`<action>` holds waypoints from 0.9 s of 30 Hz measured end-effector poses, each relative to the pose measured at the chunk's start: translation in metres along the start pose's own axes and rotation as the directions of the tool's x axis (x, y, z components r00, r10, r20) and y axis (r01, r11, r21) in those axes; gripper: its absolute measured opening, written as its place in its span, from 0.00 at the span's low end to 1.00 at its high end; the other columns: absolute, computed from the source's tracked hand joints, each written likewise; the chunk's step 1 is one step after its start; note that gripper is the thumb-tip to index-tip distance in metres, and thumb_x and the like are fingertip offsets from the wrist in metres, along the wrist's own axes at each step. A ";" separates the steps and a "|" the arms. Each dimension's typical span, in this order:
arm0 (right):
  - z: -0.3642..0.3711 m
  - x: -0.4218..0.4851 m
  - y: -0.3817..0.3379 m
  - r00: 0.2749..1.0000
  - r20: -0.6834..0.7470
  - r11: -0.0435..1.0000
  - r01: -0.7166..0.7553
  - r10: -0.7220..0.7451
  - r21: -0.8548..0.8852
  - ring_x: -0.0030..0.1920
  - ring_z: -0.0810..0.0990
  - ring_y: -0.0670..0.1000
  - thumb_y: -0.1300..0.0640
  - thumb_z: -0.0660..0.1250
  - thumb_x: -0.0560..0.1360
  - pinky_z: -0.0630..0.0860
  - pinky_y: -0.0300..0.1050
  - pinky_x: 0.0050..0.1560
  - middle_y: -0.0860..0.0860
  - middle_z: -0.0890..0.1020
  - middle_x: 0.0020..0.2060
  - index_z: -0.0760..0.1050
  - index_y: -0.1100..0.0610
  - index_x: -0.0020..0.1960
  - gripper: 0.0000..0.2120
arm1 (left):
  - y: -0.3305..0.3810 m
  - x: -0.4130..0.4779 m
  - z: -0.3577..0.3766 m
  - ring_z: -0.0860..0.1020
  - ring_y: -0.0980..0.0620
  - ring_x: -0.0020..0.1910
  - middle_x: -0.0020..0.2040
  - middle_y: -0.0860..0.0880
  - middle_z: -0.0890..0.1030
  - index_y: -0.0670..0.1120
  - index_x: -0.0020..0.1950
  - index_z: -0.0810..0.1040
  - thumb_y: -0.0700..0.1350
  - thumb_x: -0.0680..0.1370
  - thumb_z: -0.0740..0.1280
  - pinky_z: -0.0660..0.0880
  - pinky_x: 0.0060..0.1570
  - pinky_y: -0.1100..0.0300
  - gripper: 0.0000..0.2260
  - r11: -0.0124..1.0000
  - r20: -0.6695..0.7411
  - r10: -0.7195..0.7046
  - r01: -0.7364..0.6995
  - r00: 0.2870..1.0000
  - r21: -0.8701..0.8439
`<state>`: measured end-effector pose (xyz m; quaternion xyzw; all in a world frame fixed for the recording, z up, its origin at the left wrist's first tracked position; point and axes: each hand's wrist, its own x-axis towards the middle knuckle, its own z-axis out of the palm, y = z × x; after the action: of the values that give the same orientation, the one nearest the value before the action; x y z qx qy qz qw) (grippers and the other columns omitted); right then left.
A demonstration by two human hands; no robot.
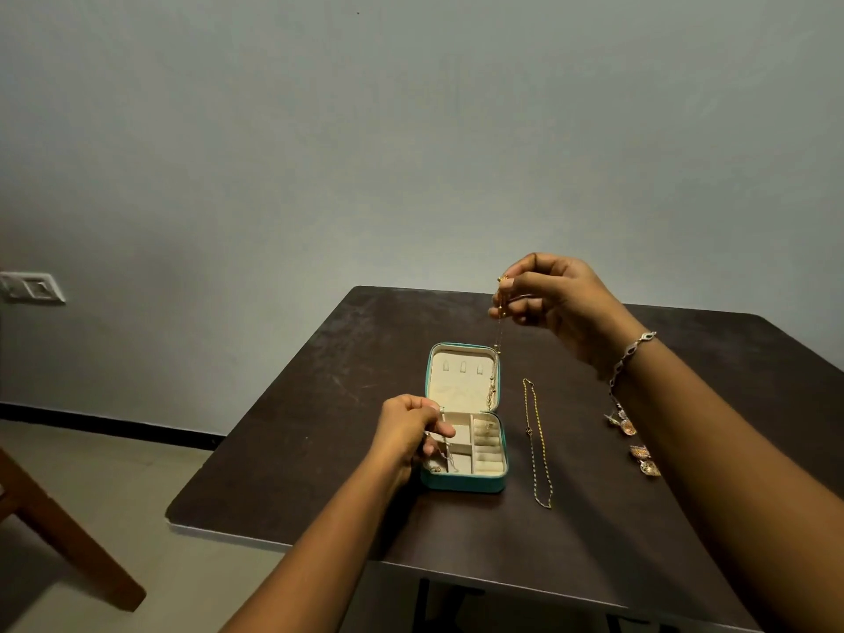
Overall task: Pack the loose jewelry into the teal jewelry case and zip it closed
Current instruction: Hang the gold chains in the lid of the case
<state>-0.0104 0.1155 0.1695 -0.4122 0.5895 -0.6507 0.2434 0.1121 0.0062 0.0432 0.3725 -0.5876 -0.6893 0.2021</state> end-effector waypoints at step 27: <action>0.005 -0.002 -0.023 0.984 0.100 0.861 0.177 -0.147 -0.477 0.28 0.77 0.42 0.71 0.65 0.70 0.68 0.28 0.27 0.53 0.79 0.30 0.74 0.60 0.37 0.08 | 0.068 -0.038 0.023 0.78 0.58 0.41 0.42 0.48 0.82 0.46 0.47 0.80 0.42 0.73 0.69 0.73 0.30 0.69 0.04 0.770 0.103 0.630 -0.637 0.769 0.042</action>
<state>-0.0009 0.1184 0.1909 -0.5273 0.6890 -0.4881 0.0947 0.1085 0.0329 0.1202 0.1308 -0.7118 -0.5735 0.3839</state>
